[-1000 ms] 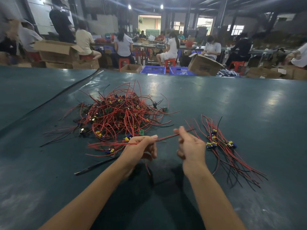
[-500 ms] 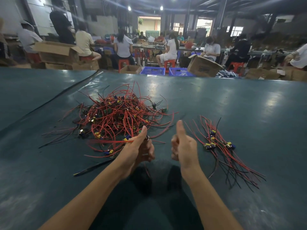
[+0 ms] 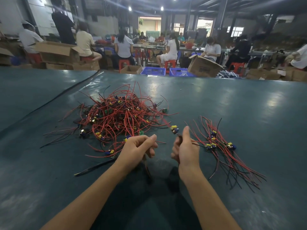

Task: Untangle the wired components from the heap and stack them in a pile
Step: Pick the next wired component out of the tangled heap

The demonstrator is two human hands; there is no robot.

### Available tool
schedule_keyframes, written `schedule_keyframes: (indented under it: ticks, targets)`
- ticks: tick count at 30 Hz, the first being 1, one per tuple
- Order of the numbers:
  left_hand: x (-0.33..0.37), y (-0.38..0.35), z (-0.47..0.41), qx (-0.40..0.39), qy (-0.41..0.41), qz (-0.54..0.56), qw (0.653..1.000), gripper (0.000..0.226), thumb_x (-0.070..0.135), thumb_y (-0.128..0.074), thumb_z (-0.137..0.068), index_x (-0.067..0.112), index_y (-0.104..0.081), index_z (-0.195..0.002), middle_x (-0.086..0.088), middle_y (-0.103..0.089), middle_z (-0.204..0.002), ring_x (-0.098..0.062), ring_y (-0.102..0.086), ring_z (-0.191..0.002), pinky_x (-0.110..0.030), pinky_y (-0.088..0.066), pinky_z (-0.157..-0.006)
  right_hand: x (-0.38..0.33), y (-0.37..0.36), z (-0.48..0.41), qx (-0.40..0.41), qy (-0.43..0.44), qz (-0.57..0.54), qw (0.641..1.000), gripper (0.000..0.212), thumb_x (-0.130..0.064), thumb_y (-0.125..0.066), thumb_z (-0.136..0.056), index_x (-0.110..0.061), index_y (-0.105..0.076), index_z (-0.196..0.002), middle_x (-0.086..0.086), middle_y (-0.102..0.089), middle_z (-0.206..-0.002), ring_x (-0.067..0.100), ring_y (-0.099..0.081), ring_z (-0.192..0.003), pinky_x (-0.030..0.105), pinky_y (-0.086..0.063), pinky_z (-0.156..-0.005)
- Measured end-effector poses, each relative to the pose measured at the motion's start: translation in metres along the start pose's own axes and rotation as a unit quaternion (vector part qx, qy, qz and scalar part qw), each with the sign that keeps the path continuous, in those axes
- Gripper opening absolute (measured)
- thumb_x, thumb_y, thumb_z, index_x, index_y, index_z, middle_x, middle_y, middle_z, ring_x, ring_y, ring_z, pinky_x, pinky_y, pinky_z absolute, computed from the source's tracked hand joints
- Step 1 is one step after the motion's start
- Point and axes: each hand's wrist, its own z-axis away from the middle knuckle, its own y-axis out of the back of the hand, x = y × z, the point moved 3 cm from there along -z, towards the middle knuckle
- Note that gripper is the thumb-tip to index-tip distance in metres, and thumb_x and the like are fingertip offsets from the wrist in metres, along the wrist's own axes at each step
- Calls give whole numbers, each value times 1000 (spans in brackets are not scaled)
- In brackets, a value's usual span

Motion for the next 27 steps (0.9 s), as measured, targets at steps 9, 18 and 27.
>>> schedule_keyframes:
  ticks: [9, 18, 27]
  targets:
    - [-2, 35, -5, 189, -133, -506, 831, 41, 6, -62, -78, 15, -60, -118, -4, -56, -117, -25, -52, -103, -38, -39, -90, -18, 45, -24, 134, 7, -139, 981, 30, -49, -50, -97, -20, -56, -102, -3, -51, -69, 8, -31, -41, 18, -24, -39]
    - [-1, 43, -8, 196, -126, -538, 810, 28, 23, -69, -86, 20, -63, -113, 3, -70, -90, -24, -64, -87, -39, -38, -85, -10, 37, -26, 107, 2, -91, 990, 24, -44, -53, -97, -21, -58, -98, -1, -54, -73, 6, -37, -39, 17, -28, -36]
    - [13, 14, 3, 124, -313, -405, 850, 42, 19, -68, -86, 17, -56, -126, 7, -68, -102, -10, -59, -91, -22, -35, -89, -3, 5, -4, -72, 73, 109, 989, 33, -43, -62, -91, -23, -76, -69, -12, -56, -55, 1, -42, -42, 12, -31, -41]
